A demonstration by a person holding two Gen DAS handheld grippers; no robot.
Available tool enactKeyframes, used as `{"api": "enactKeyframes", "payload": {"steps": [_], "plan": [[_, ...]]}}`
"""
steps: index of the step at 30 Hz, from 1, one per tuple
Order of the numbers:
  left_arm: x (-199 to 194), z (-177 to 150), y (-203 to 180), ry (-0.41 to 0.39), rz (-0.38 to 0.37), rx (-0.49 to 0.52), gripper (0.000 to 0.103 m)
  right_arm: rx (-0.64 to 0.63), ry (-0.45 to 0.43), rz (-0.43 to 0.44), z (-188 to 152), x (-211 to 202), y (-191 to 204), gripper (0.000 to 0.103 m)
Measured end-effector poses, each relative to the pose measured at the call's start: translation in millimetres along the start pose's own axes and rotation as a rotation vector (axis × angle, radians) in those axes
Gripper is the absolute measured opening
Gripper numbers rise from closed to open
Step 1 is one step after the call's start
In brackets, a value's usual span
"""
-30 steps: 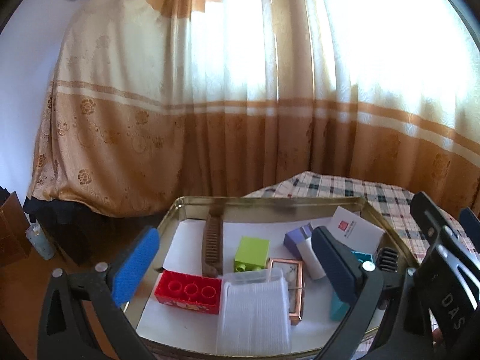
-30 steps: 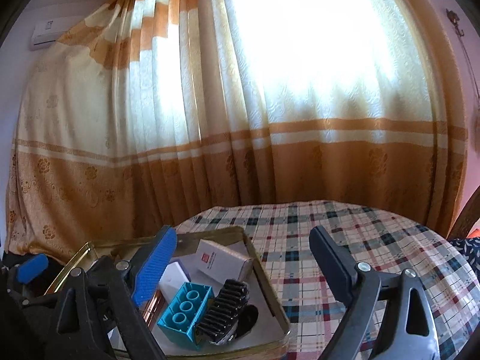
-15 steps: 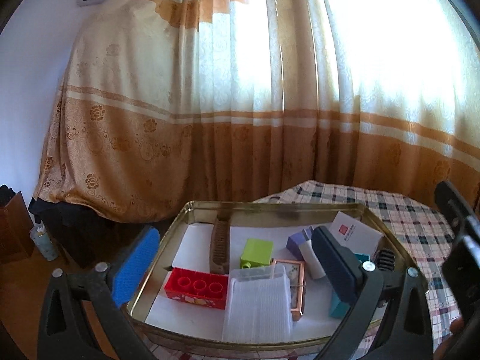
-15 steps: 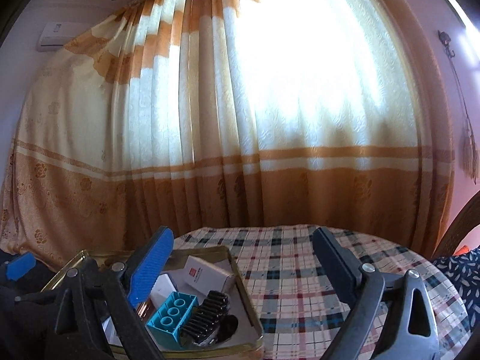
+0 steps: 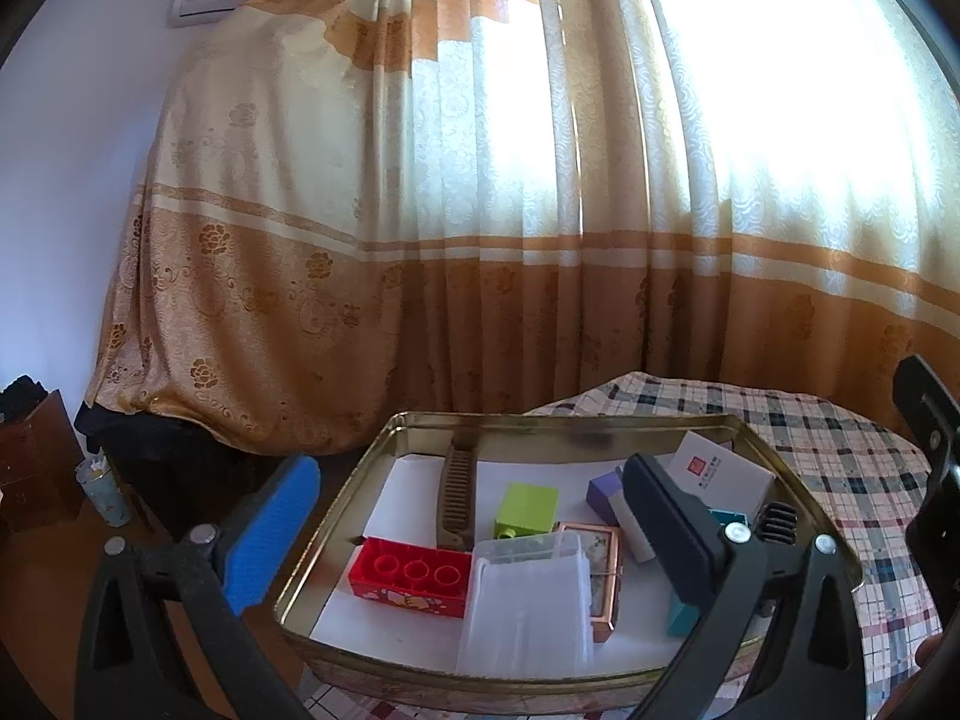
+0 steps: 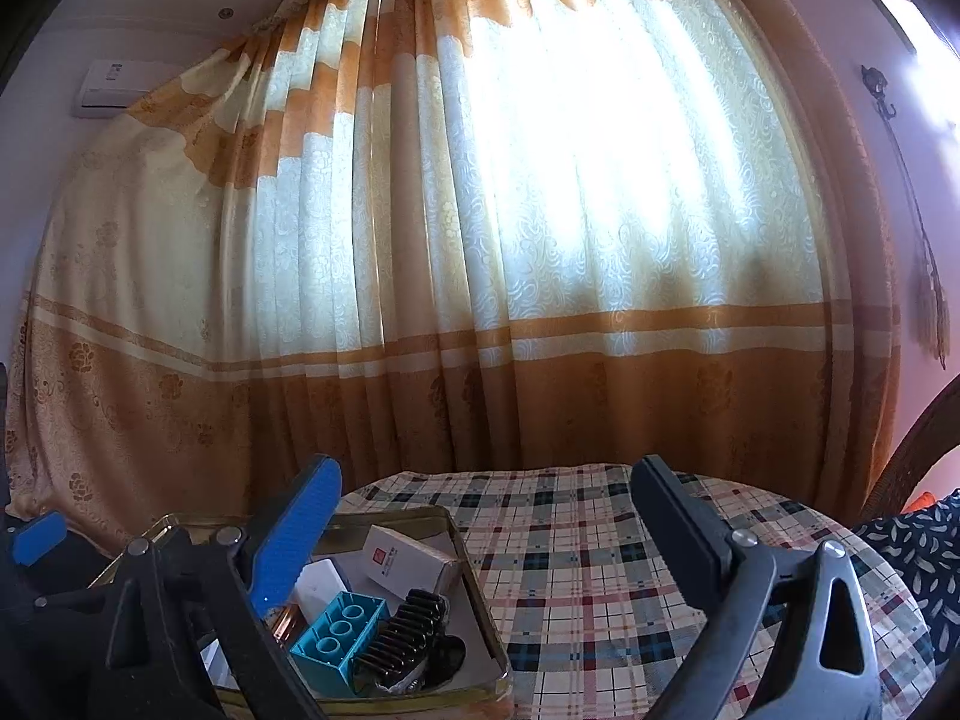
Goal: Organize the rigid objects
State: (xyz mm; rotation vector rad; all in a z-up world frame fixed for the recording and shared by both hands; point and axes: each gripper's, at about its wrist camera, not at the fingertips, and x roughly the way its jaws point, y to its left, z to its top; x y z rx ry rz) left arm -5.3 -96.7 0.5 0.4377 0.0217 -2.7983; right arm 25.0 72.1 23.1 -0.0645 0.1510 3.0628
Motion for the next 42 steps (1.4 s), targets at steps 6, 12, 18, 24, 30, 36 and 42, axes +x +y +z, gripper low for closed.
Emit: {"api": "enactKeyframes", "payload": {"steps": [6,12,18,24,30,36,42], "plan": [[1.4,0.2,1.3,0.008,0.008,-0.005,0.103,0.009,-0.016,-0.008,1.3,-2.2,-2.3,0.102],[-0.3,-0.4,0.4,0.008,0.0,-0.005,0.103,0.022,-0.025,-0.024,1.0,-4.2,-5.6,0.102],[-1.8,-0.3,0.5,0.007,-0.002,-0.005,0.103,0.023,-0.039,-0.028,1.4,-7.1,-6.3,0.102],[-3.7,-0.7,-1.4,0.009,-0.005,0.004,0.103,0.027,-0.043,-0.029,1.0,-8.0,-8.2,0.102],[-4.0,-1.0,-2.5,0.01,-0.006,0.005,0.103,0.027,-0.044,-0.029,1.7,-7.9,-8.7,0.102],[-4.0,-0.9,-3.6,0.011,-0.007,0.009,0.103,0.027,-0.044,-0.029,1.5,-7.9,-9.2,0.102],[-3.8,-1.3,-3.5,0.01,-0.008,0.014,0.103,0.027,-0.044,-0.029,1.4,-7.7,-8.8,0.102]]}}
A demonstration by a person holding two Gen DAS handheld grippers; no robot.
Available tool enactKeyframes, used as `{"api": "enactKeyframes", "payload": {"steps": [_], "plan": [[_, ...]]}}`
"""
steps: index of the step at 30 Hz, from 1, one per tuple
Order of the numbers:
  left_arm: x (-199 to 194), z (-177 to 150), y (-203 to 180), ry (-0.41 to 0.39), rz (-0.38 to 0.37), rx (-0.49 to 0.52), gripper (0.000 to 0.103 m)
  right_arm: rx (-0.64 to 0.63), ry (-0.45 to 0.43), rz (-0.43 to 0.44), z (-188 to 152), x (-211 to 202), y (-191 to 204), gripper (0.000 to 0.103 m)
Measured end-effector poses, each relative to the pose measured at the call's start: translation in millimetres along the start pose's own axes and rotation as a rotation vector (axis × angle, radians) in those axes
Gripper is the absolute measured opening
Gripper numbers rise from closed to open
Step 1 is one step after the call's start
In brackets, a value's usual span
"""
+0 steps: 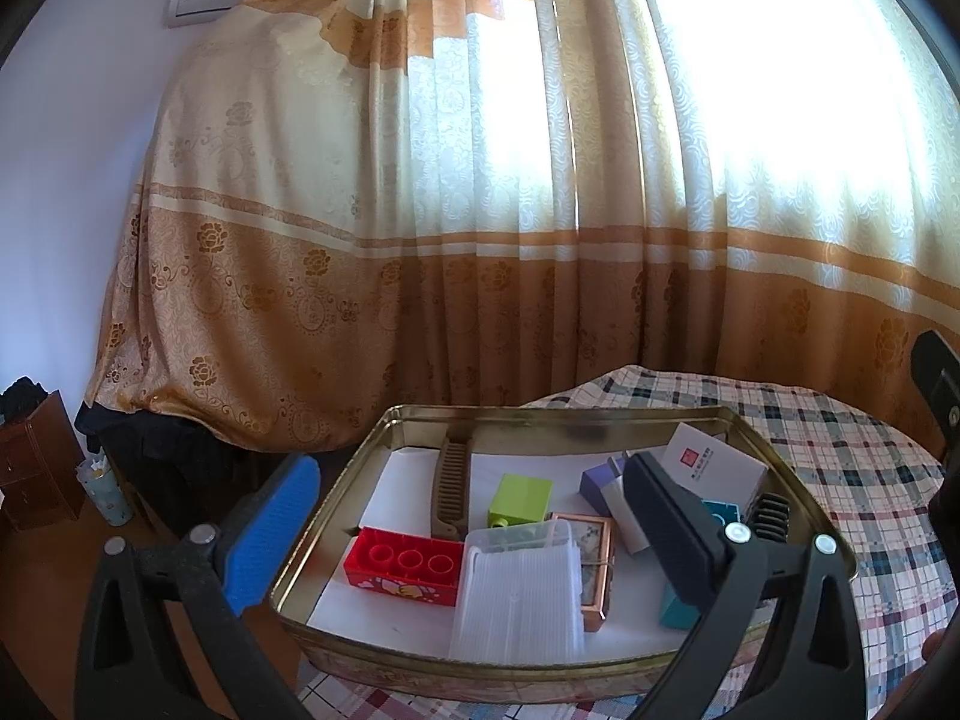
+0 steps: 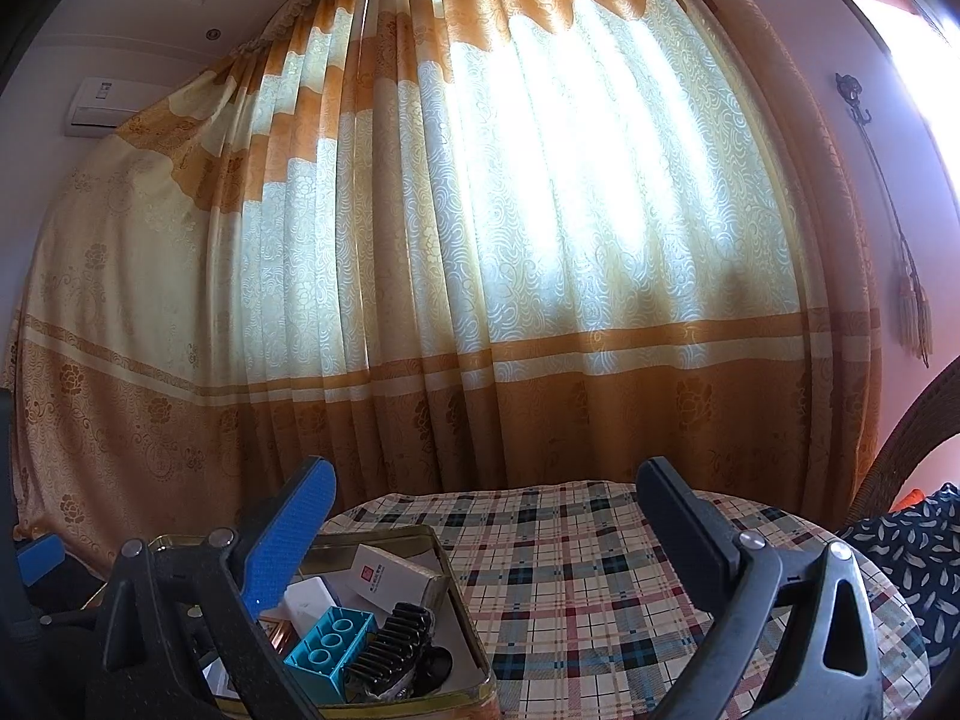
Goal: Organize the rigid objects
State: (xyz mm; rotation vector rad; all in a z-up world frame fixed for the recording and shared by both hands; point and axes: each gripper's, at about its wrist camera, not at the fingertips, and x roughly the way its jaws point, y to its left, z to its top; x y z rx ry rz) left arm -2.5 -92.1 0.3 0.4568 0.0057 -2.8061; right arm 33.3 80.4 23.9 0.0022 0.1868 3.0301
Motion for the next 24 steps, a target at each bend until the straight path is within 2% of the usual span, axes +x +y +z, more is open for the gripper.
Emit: {"api": "enactKeyframes", "payload": {"steps": [24], "plan": [[3.7,-1.4,2.6,0.015,-0.01,0.018,0.103,0.002,0.0,-0.006,1.5,-0.2,-2.1,0.102]]}}
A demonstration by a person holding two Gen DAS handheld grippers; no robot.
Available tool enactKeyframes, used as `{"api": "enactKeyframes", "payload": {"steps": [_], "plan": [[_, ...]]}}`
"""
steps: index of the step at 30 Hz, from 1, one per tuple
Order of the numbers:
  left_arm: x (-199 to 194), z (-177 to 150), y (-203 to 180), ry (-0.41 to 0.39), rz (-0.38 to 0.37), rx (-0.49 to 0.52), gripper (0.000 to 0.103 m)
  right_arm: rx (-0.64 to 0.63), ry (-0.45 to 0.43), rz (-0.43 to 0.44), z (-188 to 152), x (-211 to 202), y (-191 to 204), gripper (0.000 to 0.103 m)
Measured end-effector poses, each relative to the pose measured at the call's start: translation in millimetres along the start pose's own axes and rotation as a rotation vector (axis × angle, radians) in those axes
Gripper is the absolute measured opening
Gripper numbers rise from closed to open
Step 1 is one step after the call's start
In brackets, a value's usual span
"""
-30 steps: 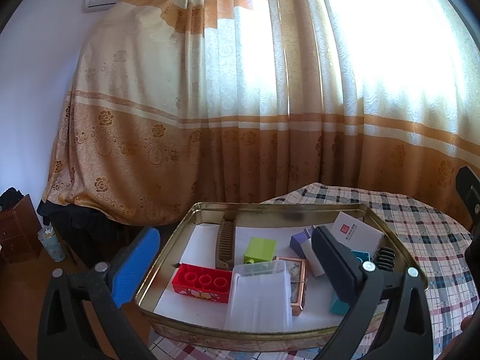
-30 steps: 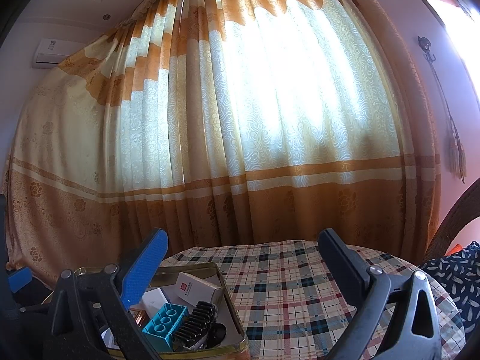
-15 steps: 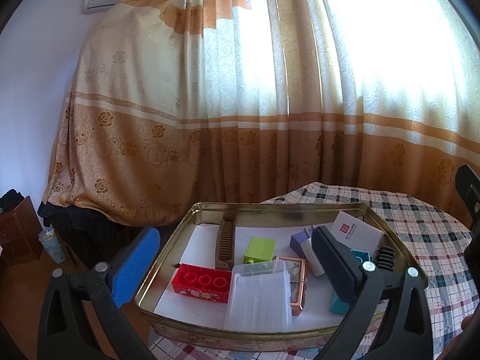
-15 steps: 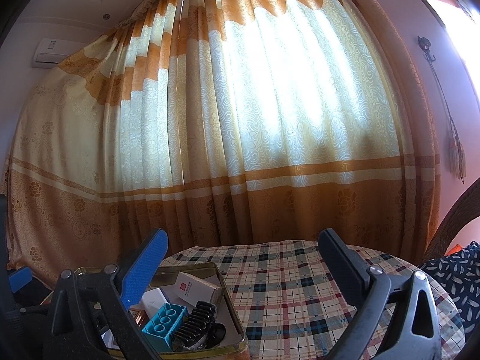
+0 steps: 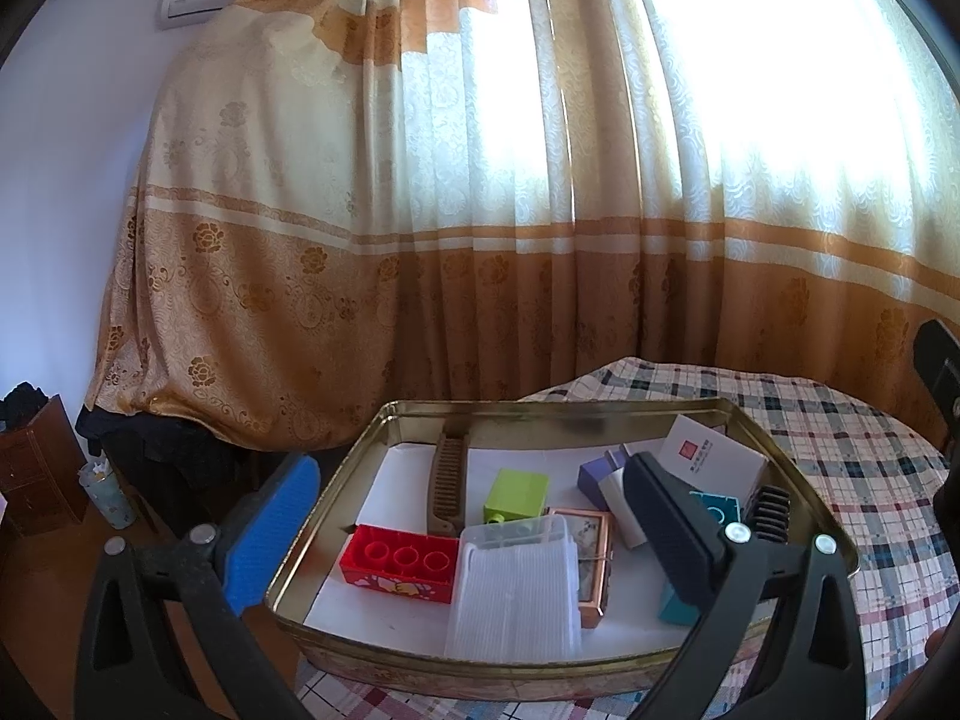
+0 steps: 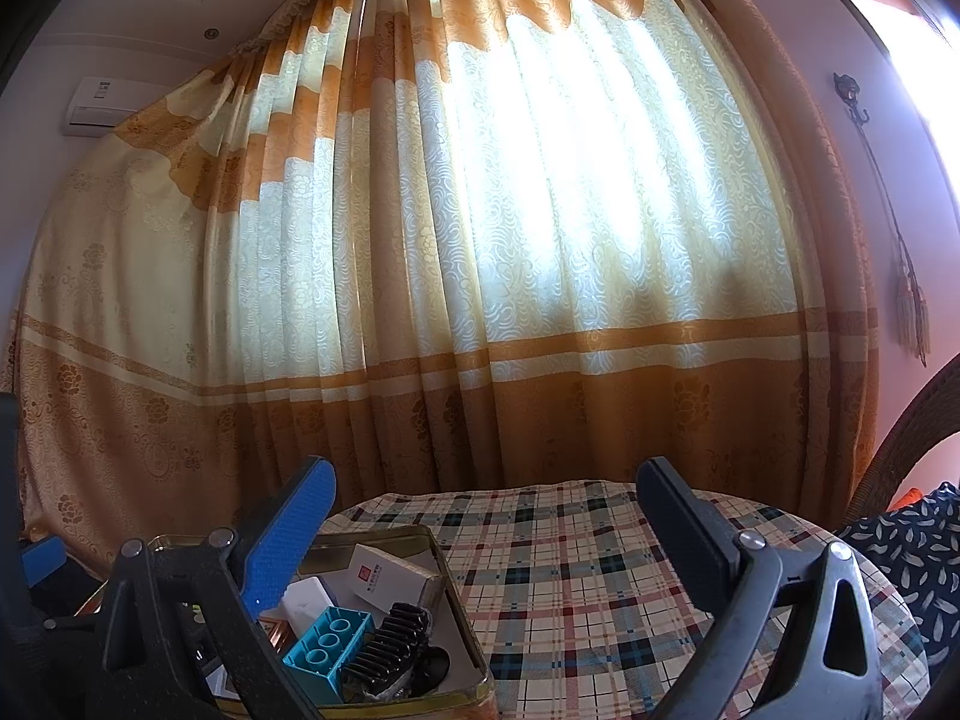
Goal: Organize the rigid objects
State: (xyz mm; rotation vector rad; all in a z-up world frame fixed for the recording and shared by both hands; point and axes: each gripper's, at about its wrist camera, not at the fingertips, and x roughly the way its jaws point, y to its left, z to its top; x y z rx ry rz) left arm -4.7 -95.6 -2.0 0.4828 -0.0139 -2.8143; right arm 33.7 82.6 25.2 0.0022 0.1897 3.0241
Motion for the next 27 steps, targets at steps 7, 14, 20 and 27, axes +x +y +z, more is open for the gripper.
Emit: {"api": "enactKeyframes", "payload": {"steps": [7,14,20,27], "plan": [[0.7,1.0,1.9,0.009,-0.009,0.007,0.103,-0.001,0.001,0.0,0.1,0.1,-1.0,0.102],[-2.5,1.0,-1.8,-0.003,-0.034,0.03,0.102,-0.001,0.002,-0.004,-0.3,0.4,-0.5,0.102],[0.7,3.1,-1.0,0.01,-0.039,0.021,0.103,-0.001,0.002,-0.007,-0.7,0.9,-0.2,0.102],[0.8,3.1,-1.3,0.011,-0.03,0.018,0.103,0.0,0.004,-0.013,-0.7,0.7,2.0,0.102]]}}
